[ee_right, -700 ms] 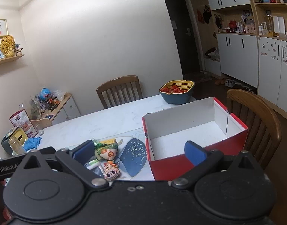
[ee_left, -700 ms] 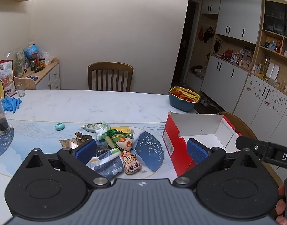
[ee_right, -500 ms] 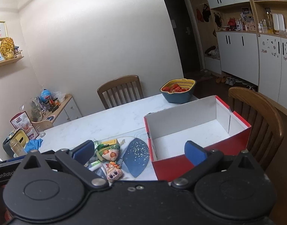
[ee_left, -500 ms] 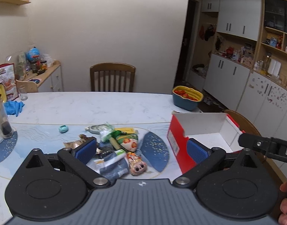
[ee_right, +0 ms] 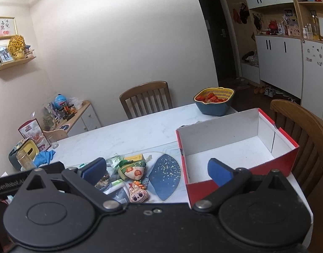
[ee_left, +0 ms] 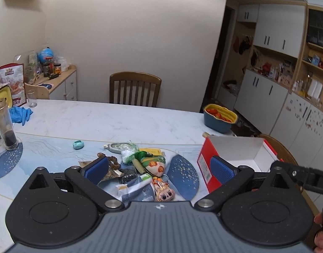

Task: Organize objects
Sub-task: 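Move both tools toward the pile of items on the blue placemat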

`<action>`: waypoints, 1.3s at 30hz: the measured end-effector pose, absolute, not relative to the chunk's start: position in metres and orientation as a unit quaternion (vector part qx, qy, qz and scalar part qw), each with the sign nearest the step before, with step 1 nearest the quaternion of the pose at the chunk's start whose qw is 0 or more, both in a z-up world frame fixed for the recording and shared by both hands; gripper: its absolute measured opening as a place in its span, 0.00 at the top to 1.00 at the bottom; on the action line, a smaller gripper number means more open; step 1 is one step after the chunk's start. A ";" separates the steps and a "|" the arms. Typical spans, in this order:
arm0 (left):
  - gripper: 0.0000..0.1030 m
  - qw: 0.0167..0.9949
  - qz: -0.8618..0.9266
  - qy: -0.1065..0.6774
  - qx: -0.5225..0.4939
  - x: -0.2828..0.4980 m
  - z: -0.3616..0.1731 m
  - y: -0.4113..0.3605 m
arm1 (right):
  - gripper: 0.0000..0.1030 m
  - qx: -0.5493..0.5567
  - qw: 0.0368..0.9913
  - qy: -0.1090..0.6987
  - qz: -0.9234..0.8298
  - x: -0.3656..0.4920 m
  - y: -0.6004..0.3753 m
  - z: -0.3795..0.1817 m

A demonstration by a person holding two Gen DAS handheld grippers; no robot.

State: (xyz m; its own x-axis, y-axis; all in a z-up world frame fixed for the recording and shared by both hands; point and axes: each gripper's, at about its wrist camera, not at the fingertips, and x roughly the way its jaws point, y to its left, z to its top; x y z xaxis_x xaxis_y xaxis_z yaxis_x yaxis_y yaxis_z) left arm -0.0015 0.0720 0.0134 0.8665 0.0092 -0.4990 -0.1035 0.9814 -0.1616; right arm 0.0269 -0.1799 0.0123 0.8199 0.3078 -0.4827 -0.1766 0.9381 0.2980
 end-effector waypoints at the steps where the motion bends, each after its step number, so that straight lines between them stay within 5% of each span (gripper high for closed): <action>1: 0.00 0.961 0.028 0.258 -0.095 0.000 0.013 0.075 | 0.01 0.120 0.946 0.272 0.129 0.028 -0.179 0.012; 39: 0.00 0.956 -0.035 0.288 -0.047 0.104 -0.025 0.120 | 0.02 0.035 0.926 0.317 0.200 0.124 -0.102 -0.029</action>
